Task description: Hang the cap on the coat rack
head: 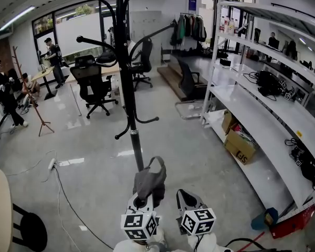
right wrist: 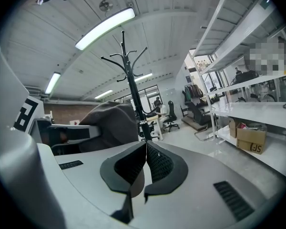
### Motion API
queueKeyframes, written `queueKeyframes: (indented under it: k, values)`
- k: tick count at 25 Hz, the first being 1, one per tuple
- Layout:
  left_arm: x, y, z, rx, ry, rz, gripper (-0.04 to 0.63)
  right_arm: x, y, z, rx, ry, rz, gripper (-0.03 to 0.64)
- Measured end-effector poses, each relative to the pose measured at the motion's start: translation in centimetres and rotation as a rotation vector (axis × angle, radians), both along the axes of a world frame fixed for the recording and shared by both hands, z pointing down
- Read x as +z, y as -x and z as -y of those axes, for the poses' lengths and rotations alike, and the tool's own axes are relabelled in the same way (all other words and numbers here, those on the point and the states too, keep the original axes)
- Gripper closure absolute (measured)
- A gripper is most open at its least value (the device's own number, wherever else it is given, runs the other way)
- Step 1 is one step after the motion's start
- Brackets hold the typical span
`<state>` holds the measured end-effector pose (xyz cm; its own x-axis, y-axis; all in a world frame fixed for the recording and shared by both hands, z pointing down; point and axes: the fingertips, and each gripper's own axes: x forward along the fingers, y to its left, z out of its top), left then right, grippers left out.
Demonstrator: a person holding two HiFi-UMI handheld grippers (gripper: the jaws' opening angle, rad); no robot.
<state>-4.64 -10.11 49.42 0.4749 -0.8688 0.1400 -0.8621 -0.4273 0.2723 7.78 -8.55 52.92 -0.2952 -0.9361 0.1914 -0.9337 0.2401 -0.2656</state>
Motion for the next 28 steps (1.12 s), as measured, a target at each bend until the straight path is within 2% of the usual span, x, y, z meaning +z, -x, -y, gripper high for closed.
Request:
queueKeyframes:
  k: [13, 28]
  values:
    - [-0.9, -0.3, 6.9, -0.021, -0.015, 0.003, 0.58, -2.0, 0.5, 7.8, -0.049, -0.053, -0.043, 0.606]
    - [-0.7, 1.1, 13.5, -0.049, -0.014, 0.006, 0.58, -1.7, 1.7, 14.6, -0.082, -0.041, -0.05, 0.606]
